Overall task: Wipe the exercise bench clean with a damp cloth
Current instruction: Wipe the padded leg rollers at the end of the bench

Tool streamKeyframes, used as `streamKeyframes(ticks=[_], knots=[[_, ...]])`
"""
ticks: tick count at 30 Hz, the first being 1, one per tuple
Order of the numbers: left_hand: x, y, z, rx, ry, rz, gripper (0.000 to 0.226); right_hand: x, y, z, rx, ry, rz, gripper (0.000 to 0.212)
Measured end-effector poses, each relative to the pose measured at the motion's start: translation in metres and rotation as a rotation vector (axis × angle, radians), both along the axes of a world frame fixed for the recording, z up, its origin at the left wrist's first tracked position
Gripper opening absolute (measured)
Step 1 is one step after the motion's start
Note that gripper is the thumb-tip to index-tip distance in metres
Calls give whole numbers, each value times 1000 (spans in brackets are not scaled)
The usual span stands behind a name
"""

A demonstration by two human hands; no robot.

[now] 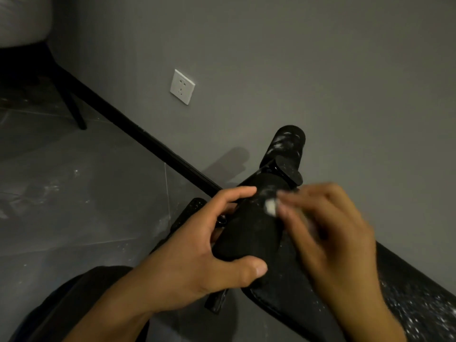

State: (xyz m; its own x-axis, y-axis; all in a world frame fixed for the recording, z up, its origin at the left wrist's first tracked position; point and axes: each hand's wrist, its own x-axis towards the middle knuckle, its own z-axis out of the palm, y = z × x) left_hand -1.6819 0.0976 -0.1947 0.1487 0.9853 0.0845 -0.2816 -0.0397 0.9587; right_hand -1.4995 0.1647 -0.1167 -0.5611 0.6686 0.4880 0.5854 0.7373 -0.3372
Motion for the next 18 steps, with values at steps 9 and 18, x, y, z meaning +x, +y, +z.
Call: streamKeyframes(ticks=[9, 18], knots=[[2, -6, 7, 16, 101, 51, 84, -5, -25, -6, -22, 43, 66, 15], [-5, -3, 2, 34, 191, 14, 90, -14, 27, -3, -42, 96, -116, 16]])
